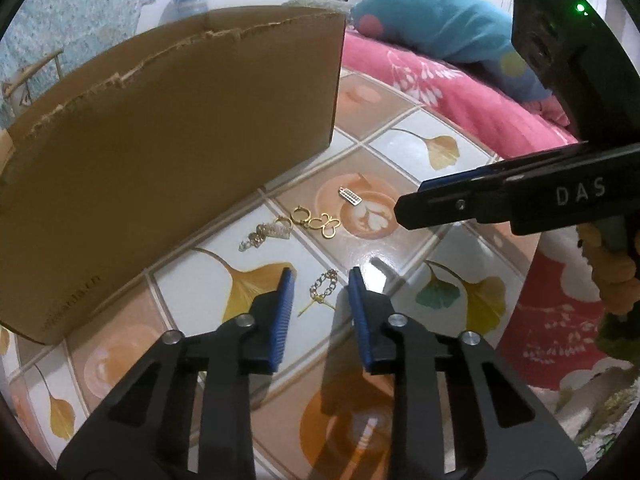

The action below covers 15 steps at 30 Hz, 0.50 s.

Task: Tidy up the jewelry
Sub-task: 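Move the right tool over the small gold earrings on the table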

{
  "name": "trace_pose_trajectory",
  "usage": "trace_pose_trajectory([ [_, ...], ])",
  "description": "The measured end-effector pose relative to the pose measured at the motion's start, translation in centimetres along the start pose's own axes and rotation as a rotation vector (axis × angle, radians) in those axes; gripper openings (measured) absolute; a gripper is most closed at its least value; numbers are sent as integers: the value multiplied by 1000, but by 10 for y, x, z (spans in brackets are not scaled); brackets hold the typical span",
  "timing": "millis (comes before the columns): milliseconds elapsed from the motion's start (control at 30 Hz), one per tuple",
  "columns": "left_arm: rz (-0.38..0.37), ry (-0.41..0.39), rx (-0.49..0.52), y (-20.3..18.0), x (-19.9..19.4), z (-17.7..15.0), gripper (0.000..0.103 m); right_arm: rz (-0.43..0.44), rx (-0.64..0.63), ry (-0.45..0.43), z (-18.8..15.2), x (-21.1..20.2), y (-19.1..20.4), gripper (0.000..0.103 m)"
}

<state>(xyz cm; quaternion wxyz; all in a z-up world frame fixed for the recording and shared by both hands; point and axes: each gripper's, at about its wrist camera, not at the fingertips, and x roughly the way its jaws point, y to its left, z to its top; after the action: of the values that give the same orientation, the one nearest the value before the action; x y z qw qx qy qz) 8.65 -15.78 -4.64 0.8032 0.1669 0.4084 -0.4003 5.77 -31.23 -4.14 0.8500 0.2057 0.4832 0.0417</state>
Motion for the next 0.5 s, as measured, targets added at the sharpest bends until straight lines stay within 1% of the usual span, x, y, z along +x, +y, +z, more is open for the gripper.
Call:
trace_pose_trajectory([
  [67, 12, 5, 17, -2, 1, 1, 25, 3, 5, 2, 0, 2, -1, 39],
  [100, 16, 7, 23, -3, 2, 2, 20, 5, 5, 2, 0, 2, -2, 39],
  [133, 23, 10, 30, -4, 2, 2, 19, 6, 4, 2, 0, 2, -2, 39],
  [333, 36, 20, 51, -8, 2, 1, 17, 15, -3, -2, 3, 5, 0, 39],
  [367, 41, 20, 53, -9, 1, 1, 14, 12, -7, -4, 3, 5, 1, 39],
  [400, 46, 17, 58, -9, 1, 1, 7, 9, -10, -5, 4, 5, 1, 39],
  [433, 49, 17, 60, -10, 1, 1, 4, 4, -15, -7, 4, 5, 2, 39],
  [500, 50, 14, 60, -9, 0, -1, 3, -4, -23, -10, 6, 5, 4, 39],
])
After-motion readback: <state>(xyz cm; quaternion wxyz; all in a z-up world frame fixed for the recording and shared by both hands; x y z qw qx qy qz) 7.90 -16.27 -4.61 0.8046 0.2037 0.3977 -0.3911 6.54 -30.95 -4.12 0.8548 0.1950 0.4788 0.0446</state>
